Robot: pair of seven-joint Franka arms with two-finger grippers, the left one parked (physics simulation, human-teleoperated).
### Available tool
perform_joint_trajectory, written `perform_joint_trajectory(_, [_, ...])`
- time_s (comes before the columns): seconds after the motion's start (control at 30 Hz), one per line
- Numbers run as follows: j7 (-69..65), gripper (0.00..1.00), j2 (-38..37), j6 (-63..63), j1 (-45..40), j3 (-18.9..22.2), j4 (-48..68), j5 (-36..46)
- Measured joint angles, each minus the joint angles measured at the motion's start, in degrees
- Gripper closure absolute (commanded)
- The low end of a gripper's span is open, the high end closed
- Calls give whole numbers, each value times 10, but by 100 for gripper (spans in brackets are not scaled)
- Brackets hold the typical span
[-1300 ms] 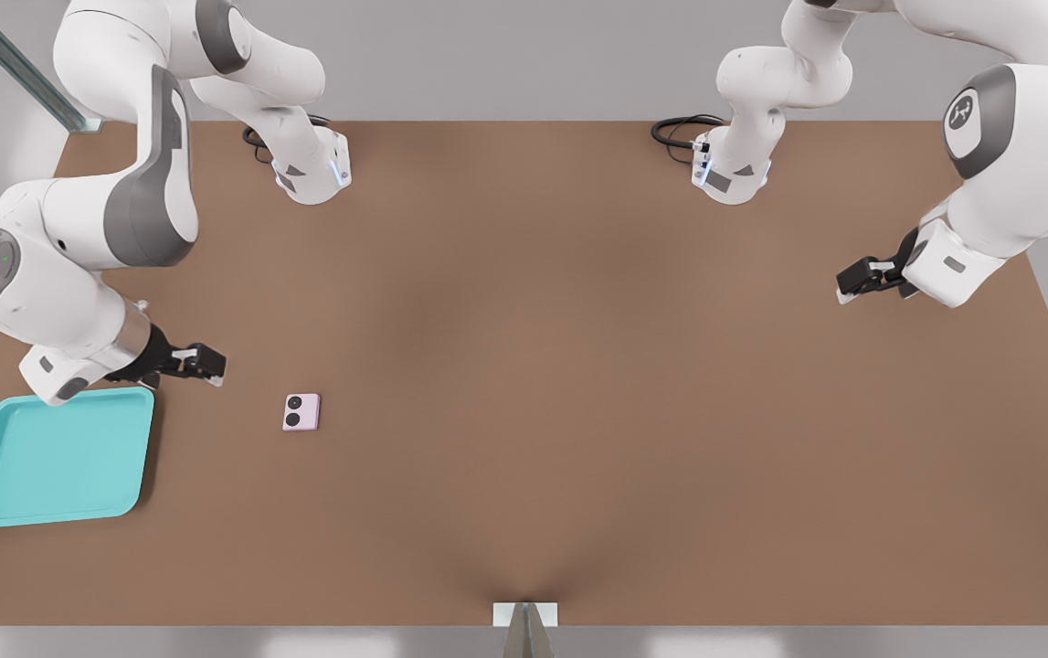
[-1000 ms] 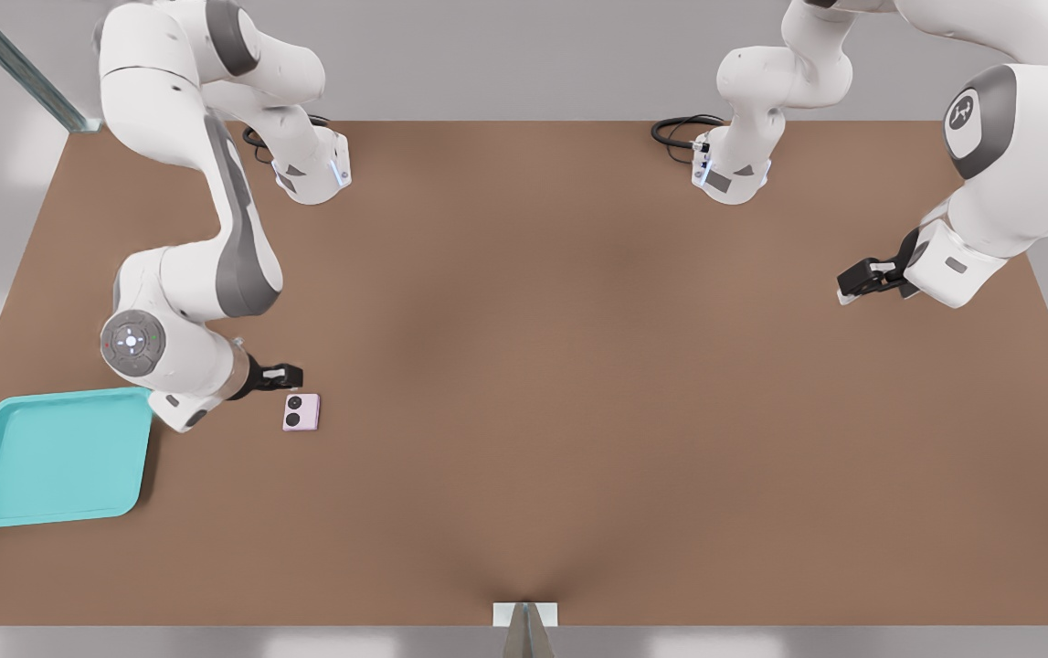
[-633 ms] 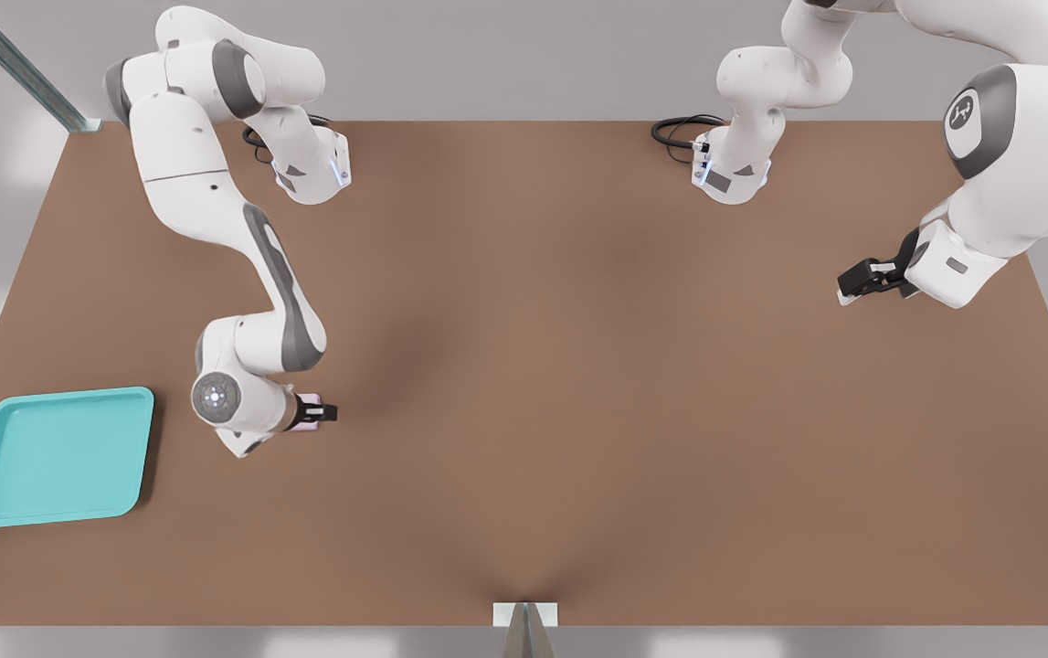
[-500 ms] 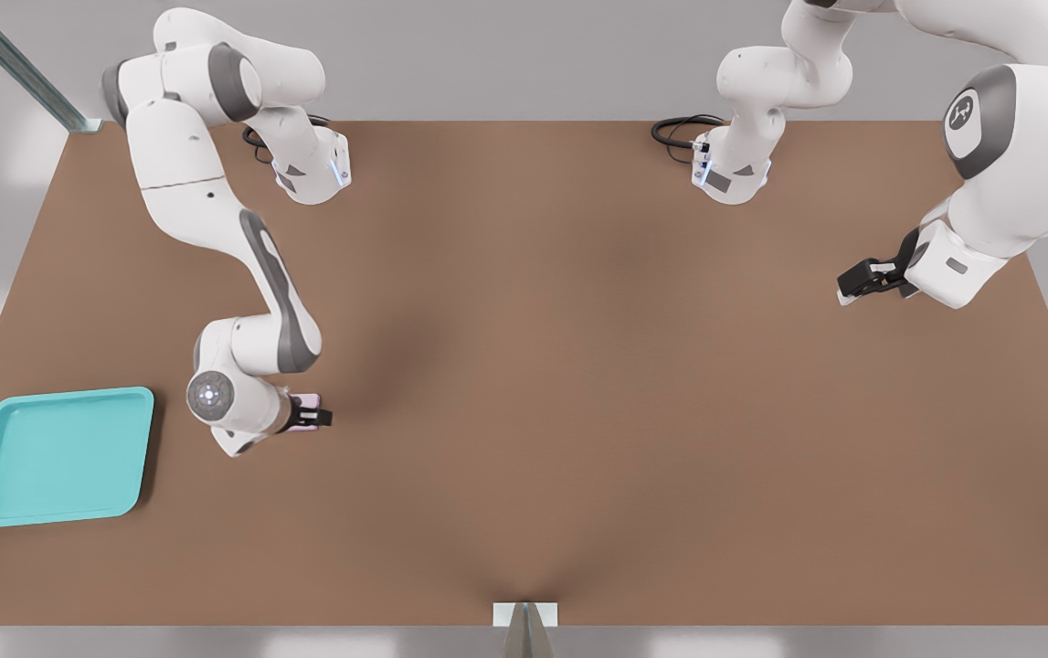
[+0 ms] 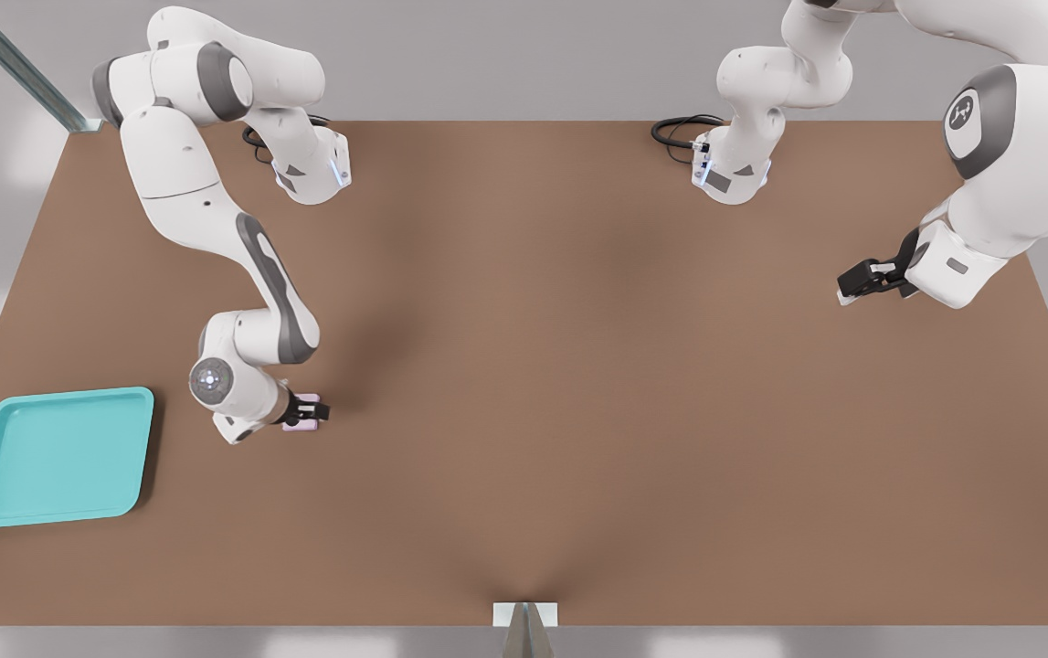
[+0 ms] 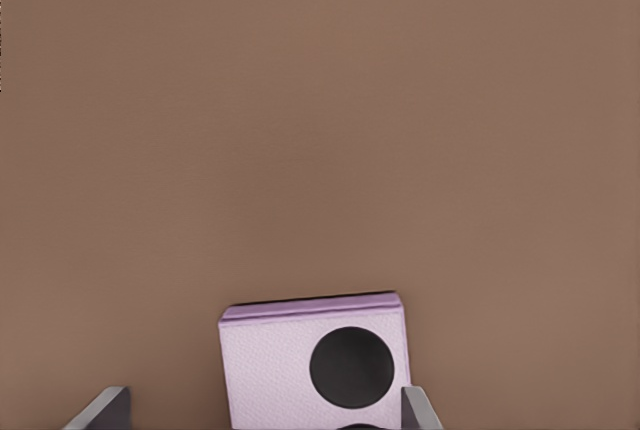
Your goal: Keep left arm still and place phone on the tray with right arm
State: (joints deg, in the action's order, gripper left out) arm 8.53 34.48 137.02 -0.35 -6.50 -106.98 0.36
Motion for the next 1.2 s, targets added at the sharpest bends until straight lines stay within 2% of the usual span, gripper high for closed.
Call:
perform_joint_trajectory(0.5, [-52,1,26,27,-9,0,-3,0])
perform_joint_trajectory(0.6, [-61,25,26,30,-9,0,-3,1])
perform_joint_trajectory(0.73, [-74,32,26,33,-9,0,-2,4])
perform_joint_trajectory(1.0, [-98,32,-19,31,-46,-5,3,7])
perform_joint_trajectory(1.2, [-142,31,-36,28,-178,-5,25,7])
